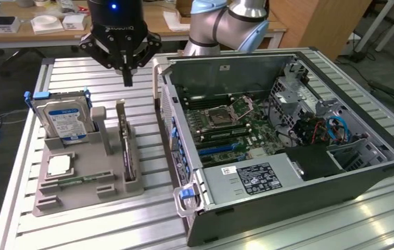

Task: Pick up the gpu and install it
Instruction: 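Reach for the gpu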

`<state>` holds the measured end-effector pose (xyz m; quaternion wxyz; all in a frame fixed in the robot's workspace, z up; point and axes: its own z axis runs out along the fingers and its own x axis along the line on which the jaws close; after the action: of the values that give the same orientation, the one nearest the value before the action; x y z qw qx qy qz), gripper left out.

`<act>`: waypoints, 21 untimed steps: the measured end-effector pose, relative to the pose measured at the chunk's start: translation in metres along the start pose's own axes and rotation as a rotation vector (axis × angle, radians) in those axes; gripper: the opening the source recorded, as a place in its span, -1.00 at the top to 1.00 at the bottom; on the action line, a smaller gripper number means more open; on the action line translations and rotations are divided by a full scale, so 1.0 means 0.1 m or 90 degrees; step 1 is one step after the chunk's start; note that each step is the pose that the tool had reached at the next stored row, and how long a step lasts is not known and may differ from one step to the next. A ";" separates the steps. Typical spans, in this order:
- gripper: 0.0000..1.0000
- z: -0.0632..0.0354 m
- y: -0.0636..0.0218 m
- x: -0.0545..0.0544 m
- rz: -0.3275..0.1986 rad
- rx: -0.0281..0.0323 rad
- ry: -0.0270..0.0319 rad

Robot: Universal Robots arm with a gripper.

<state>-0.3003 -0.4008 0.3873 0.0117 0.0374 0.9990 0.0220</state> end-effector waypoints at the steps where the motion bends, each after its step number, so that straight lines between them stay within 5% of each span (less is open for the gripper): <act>1: 0.80 0.000 -0.002 0.02 0.000 0.0000 0.0000; 21: 0.80 0.006 -0.028 0.27 0.000 0.0001 0.0007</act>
<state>-0.3276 -0.4015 0.3860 0.0111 0.0374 0.9990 0.0220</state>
